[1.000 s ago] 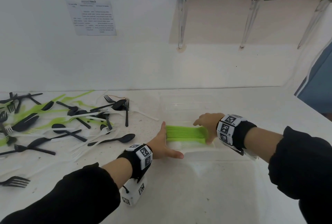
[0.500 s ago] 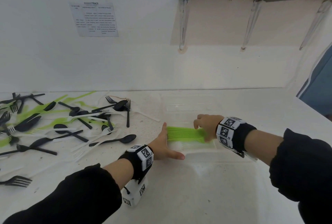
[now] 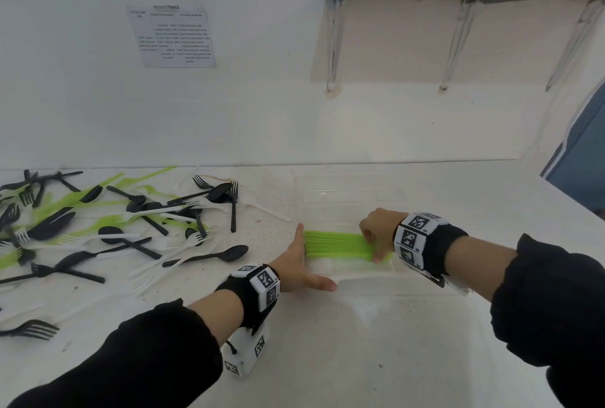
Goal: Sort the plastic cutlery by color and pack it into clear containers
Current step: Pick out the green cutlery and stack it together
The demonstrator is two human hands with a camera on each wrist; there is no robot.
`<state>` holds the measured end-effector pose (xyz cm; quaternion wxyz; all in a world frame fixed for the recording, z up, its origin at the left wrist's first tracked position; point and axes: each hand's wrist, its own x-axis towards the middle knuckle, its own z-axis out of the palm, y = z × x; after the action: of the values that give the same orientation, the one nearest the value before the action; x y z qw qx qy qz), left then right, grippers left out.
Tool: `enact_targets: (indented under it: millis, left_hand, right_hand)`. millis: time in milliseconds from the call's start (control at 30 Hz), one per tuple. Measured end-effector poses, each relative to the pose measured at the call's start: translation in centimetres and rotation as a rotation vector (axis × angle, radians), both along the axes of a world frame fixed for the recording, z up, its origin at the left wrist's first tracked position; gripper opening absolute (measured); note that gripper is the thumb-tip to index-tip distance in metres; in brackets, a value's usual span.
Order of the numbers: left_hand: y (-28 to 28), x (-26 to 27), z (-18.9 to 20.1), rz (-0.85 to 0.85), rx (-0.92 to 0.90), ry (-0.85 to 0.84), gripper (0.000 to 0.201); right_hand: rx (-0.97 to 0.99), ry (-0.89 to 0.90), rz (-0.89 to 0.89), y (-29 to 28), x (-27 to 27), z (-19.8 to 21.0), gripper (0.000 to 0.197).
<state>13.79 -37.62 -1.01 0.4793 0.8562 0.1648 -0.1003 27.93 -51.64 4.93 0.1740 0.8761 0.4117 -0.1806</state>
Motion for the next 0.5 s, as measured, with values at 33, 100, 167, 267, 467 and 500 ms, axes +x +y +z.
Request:
enact_targets:
  millis: [33,100,167,267,467,500]
  left_hand:
    - [-0.03,-0.02,0.05,-0.003,-0.002,0.000,0.130]
    - [-0.03,-0.01,0.07,-0.004,-0.008,0.000,0.131]
    - [-0.02,0.01,0.07,-0.004,-0.008,0.001,0.131]
    - [-0.03,0.04,0.03,-0.002,-0.007,-0.001,0.131]
    - [0.04,0.11,-0.27,0.004,-0.012,-0.006,0.132]
    - [0.06,0.10,-0.29,0.003,-0.011,-0.006,0.132]
  right_hand:
    - [0.007,-0.004,-0.001,-0.04,0.01,-0.01,0.040]
    - [0.020,-0.016,-0.010,-0.13,-0.13,0.17,0.052]
    - [0.030,-0.019,0.000,-0.27,-0.09,0.14,0.055]
    - [0.031,-0.025,0.020,-0.43,-0.14,0.18,0.059]
    - [0.020,-0.037,0.049,-0.59,-0.22,-0.06,0.065]
    - [0.018,-0.038,0.048,-0.59,-0.17,-0.07,0.066]
